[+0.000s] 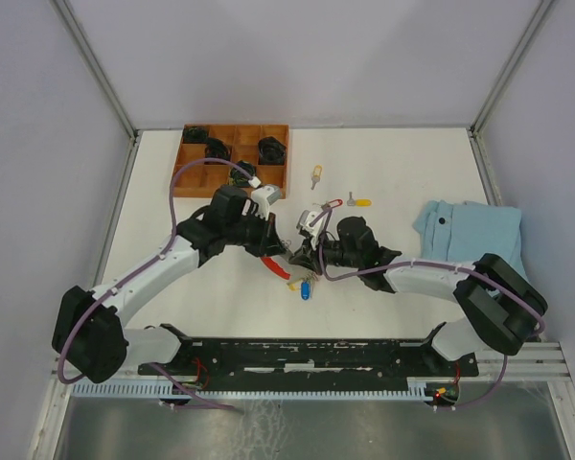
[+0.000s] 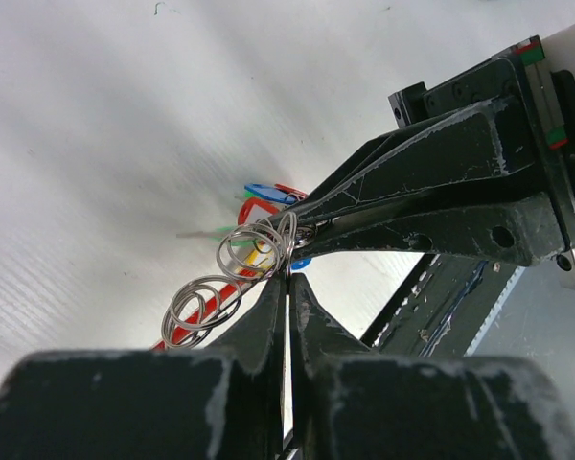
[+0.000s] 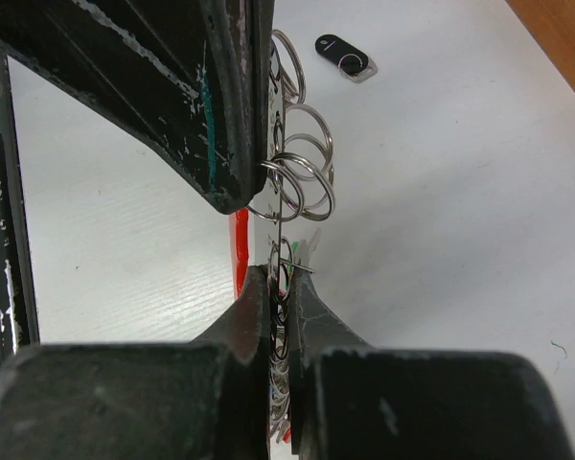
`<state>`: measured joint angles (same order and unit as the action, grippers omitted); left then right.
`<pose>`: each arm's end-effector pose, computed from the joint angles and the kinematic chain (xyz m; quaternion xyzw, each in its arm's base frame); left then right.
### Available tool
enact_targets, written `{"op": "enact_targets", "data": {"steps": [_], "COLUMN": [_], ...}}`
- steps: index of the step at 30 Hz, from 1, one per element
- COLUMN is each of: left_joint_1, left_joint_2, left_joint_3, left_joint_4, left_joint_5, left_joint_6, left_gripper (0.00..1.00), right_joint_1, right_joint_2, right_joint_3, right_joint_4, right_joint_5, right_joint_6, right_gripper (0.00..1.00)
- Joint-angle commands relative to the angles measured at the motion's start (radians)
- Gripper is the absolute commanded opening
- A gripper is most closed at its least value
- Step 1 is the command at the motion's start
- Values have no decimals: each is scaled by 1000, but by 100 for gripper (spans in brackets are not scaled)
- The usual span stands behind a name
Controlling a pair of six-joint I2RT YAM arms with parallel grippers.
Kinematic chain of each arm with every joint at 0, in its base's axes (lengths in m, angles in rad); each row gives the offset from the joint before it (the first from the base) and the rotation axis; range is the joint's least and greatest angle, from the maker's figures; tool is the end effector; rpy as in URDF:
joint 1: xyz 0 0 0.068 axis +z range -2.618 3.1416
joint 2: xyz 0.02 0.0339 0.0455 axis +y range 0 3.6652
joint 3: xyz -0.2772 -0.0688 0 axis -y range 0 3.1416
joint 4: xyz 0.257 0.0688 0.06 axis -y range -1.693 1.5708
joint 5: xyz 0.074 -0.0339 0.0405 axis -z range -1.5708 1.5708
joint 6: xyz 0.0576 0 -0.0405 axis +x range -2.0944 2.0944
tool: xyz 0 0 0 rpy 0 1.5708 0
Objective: Put the keys on the keyring
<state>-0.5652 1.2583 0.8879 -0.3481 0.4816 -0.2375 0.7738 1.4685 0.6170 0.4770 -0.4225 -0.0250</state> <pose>0.2308 -0.1780 0.2579 0.2415 0.8564 -0.3567 0.2847 0.2152 0.2433 0.1892 -0.4230 0.6985 0.3626 0.4491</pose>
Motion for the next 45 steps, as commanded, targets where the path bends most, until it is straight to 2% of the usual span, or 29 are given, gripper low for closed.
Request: {"op": "enact_targets", "data": {"steps": [1,7,10,13,15,17,19,22,27,31,35,40,45], "left_joint_1": [-5,-30,-98,-203,-221,-221,-222,-220,-220,-220,-220,-203,-149], "left_joint_2": [-15,-112,-128,-154,-189,-233,-268,-314,-373,-326,-246,-227,-258], "left_joint_3": [66,-63,-177,-270,-314,-341,-344,-352,-415,-391,-390,-395,-465], "left_joint_4": [-131,182,400,546,605,614,558,476,574,572,636,588,630], "left_joint_5": [-30,-21,-151,-384,-438,-458,-481,-488,-415,-411,-366,-531,-523], "left_joint_6": [12,-72,-126,-108,-98,-75,-46,-26,-43,-29,-75,-121,-213], "left_gripper": [3,3,3,3,6,12,21,29,46,48,48,50,51], "right_joint_1": [-12,4,9,13,12,13,13,13,16,17,16,18,20], "right_joint_2": [-27,-25,-26,-37,-51,-65,-73,-87,-90,-93,-96,-83,-48], "right_joint_3": [46,55,63,52,41,36,35,37,36,36,40,87,166], "right_joint_4": [-59,-50,-62,-66,-69,-79,-90,-100,-105,-107,-113,-202,-357], "right_joint_5": [127,103,132,169,214,253,272,288,292,276,259,242,275], "right_joint_6": [-41,-9,4,-1,-8,-22,-32,-37,-54,-54,-49,21,108], "right_gripper": [1,1,1,1,1,1,1,1,1,1,1,1,1]}}
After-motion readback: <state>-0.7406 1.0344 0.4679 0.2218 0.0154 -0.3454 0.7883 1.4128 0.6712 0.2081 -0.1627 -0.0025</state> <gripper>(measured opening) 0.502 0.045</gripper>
